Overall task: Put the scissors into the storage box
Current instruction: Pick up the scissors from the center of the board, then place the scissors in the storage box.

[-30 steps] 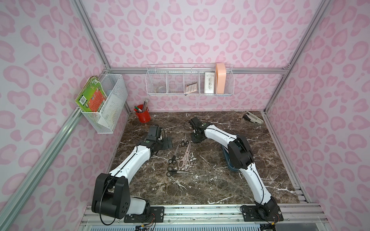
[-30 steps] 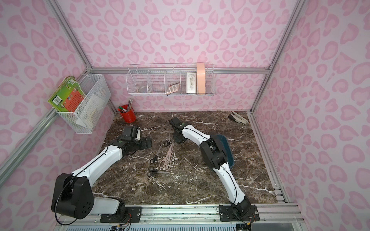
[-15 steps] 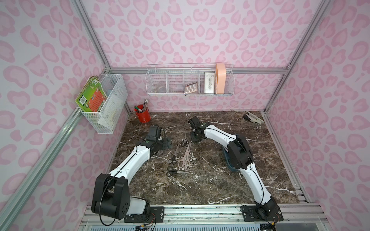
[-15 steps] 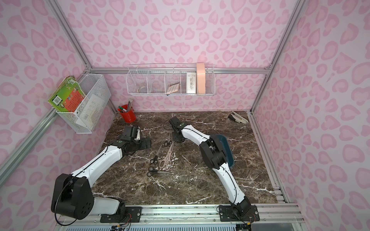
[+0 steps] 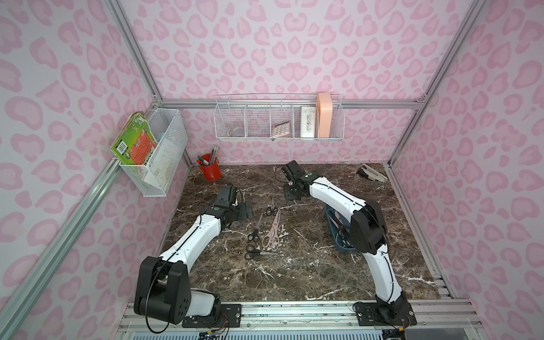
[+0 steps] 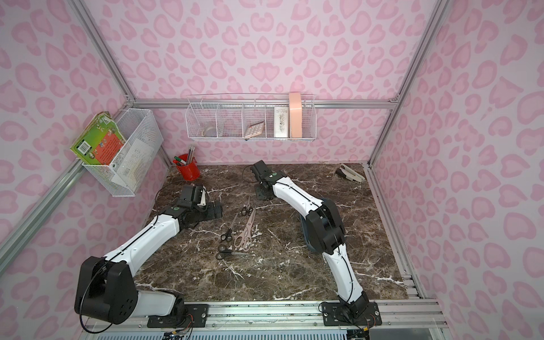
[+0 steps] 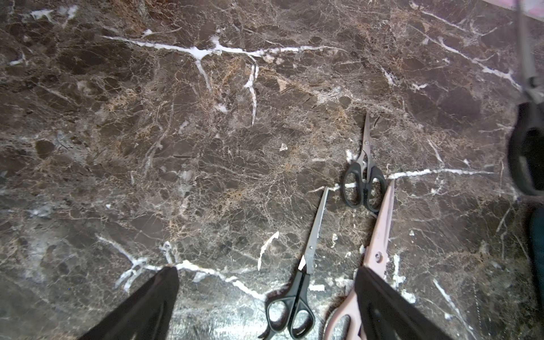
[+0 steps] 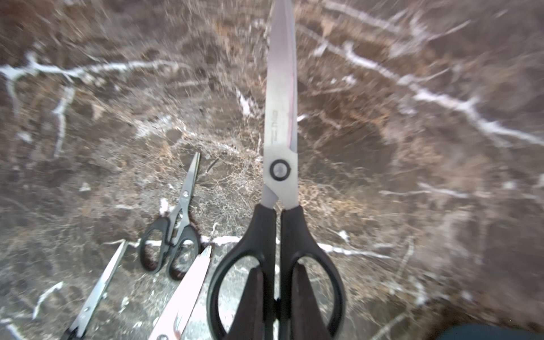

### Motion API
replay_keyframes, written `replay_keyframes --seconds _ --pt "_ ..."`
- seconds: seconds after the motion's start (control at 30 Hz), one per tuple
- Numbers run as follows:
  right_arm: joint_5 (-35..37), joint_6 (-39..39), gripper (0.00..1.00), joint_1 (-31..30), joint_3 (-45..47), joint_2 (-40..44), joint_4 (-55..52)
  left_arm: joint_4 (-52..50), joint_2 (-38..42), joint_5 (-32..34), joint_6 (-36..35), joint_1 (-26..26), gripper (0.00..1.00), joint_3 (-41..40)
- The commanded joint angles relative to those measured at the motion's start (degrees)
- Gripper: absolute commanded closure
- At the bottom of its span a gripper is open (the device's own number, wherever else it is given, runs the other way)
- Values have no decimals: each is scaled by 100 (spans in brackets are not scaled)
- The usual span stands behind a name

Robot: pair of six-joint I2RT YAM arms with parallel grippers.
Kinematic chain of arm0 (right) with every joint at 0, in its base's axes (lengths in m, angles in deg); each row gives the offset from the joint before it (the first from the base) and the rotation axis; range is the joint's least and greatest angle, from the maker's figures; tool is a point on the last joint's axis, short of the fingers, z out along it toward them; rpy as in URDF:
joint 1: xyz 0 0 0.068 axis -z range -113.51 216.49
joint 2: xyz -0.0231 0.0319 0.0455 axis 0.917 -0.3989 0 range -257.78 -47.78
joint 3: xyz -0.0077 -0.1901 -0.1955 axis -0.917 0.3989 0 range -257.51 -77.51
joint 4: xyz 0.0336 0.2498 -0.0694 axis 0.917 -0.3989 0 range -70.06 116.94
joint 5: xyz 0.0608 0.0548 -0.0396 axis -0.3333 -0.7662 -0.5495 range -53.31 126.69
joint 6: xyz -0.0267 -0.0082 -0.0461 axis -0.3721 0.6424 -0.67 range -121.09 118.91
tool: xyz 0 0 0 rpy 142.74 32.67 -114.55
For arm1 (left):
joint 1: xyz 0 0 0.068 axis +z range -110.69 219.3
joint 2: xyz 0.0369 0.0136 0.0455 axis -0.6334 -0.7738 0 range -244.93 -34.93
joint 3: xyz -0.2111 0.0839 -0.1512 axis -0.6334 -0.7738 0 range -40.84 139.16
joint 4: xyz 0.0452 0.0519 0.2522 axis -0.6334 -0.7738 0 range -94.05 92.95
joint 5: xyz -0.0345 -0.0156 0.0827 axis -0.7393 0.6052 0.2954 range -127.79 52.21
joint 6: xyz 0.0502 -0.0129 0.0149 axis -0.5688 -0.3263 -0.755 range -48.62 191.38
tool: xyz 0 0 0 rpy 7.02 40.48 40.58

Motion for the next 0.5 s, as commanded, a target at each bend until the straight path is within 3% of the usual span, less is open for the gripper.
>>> replay_keyframes --seconds 0.0,0.47 --pt "410 -100 100 37 294 457 -133 -33 30 -50 -35 7 2 26" --pt "373 21 100 699 4353 3624 374 -136 -244 -718 50 -90 3 191"
